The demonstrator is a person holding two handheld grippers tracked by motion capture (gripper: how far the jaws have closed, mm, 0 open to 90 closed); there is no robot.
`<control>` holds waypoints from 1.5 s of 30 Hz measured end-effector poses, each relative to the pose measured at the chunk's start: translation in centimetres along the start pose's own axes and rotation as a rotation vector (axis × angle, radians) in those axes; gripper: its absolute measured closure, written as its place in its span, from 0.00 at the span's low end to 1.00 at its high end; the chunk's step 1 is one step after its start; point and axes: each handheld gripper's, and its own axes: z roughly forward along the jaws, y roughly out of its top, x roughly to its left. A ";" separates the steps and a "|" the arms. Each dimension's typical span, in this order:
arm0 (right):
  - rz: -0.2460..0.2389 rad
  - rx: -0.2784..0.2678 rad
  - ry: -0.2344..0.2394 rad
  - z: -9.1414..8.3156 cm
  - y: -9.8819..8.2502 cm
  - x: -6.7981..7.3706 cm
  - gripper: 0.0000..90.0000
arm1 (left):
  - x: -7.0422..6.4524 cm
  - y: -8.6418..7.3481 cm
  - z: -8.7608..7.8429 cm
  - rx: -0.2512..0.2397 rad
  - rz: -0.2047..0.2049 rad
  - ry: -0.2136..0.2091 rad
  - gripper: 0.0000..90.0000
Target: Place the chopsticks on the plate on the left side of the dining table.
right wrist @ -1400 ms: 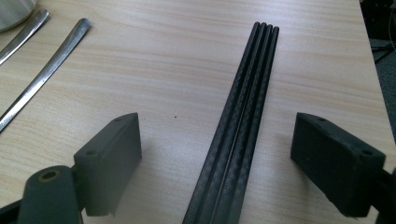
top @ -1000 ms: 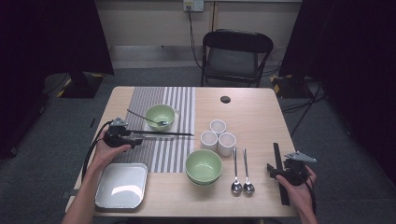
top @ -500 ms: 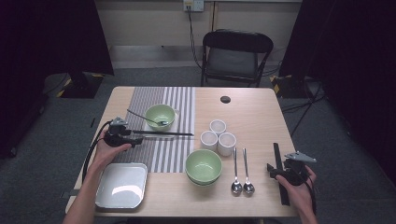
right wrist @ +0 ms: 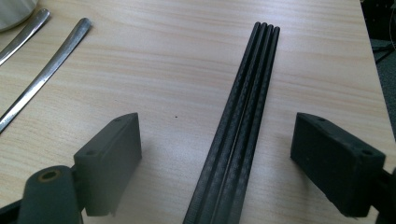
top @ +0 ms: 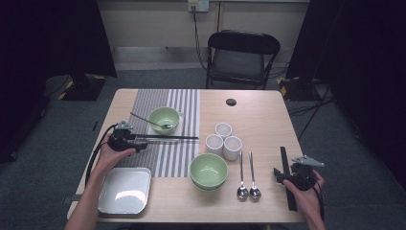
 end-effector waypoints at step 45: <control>0.000 0.000 0.001 0.0 0.0 0.0 0.17 | -0.4 0.4 -1.3 -0.012 -0.037 0.011 0.25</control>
